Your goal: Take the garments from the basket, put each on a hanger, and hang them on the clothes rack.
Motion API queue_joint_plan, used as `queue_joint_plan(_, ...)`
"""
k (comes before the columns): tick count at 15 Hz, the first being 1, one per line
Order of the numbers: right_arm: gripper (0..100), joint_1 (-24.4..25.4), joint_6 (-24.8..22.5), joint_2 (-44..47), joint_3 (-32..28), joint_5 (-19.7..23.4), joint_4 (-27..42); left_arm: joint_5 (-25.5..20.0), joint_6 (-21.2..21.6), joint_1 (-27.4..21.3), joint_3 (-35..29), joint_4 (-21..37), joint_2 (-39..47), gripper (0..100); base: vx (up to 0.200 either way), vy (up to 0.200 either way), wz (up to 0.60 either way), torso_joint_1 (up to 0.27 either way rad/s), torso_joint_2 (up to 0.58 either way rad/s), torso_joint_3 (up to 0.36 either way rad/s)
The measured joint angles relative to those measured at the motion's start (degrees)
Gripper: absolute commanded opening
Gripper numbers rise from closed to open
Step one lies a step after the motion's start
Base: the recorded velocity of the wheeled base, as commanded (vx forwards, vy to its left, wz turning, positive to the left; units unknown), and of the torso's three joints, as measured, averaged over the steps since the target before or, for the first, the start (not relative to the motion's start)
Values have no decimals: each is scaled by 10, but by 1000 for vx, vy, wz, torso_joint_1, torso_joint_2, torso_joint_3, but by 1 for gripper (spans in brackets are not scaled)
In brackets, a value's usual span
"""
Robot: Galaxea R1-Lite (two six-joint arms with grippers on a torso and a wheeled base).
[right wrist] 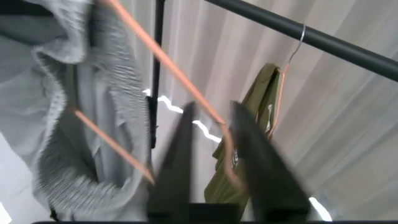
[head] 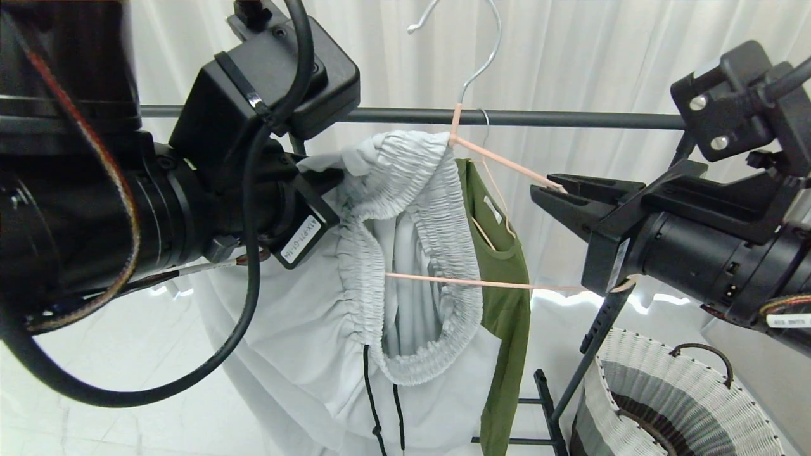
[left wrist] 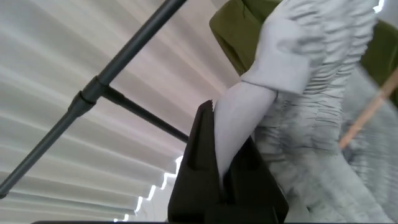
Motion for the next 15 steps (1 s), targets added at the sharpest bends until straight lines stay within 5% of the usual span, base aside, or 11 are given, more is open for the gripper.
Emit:
queue_joint_plan(10,100,-2,-1,-19,15,0,4,0,9,0,80,-121,-15,0,0,0,0,0,0,0)
queue_joint_plan(15,100,20,-1,-26,31,1,6,-2,24,0,145,-274,-27,0,0,0,0,0,0,0)
